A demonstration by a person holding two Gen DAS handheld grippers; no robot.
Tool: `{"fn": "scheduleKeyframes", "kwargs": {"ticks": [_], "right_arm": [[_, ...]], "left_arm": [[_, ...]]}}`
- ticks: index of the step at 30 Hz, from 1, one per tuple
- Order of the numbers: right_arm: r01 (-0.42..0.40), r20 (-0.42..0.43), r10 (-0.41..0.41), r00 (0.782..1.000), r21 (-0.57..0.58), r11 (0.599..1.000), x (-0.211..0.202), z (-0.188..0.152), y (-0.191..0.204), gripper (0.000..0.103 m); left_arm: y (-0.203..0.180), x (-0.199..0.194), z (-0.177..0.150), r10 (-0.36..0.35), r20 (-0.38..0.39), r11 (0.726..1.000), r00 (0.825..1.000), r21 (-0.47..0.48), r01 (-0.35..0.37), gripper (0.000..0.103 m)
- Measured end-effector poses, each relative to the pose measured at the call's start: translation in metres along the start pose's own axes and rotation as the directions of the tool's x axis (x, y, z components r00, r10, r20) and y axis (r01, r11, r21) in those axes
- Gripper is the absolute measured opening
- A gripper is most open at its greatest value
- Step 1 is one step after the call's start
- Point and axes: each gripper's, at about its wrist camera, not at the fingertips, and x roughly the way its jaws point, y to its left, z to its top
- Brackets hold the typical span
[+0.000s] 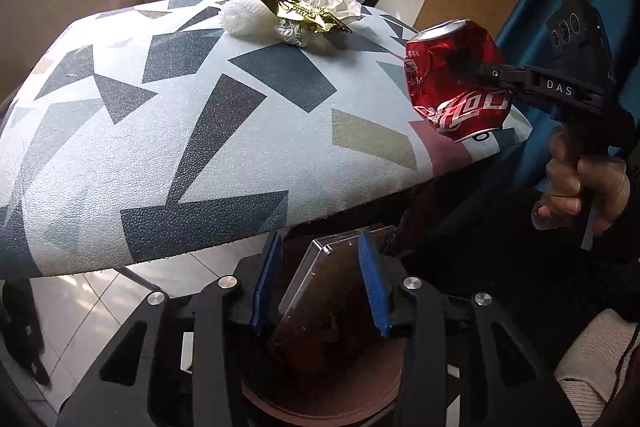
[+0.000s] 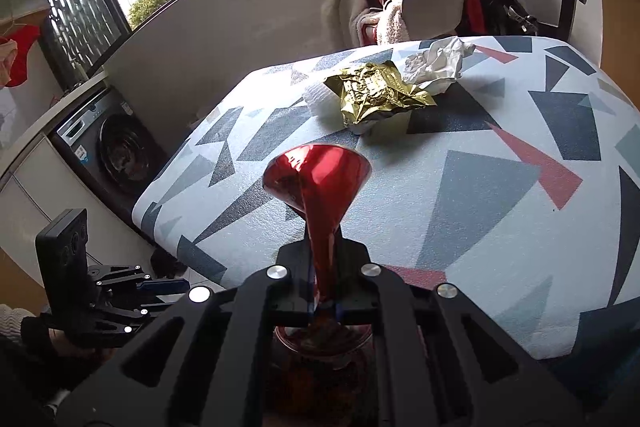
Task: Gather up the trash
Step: 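Lower the card case and red can into the brown bin and release both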
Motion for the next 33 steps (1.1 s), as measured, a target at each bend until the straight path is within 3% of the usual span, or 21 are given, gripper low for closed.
{"fn": "scheduleKeyframes", "kwargs": {"ticks": [7,12,20,26,33], "right_arm": [[-0.042,-0.032,0.042,0.999,-0.002,0.999,0.009,-0.02,0.01,0.01],[-0.099,-0.093,0.097,0.991,-0.017,0.995,0.021,-0.043,0.026,0.01],[-0.116,-0.265,0.059,0.962,-0.207,0.971,0.052,-0.082,0.07,0.01],[-0.125,-0.374,0.027,0.927,-0.241,0.963,0.073,-0.106,0.077,0.01],[-0.109,-0.399,0.012,0.917,-0.223,0.969,0.077,-0.111,0.073,0.01]], "left_arm": [[0.008,-0.023,0.007,0.058,0.079,0.998,0.995,-0.027,-0.056,0.096],[0.015,-0.04,0.006,0.127,0.128,0.992,0.984,-0.016,-0.126,0.097],[0.028,-0.051,-0.008,0.126,0.192,0.991,0.973,-0.072,-0.114,0.097],[0.033,-0.041,-0.009,0.12,0.152,0.99,0.981,-0.098,-0.105,0.097],[0.044,-0.036,-0.011,0.097,0.127,0.986,0.987,-0.144,-0.078,0.097]]}}
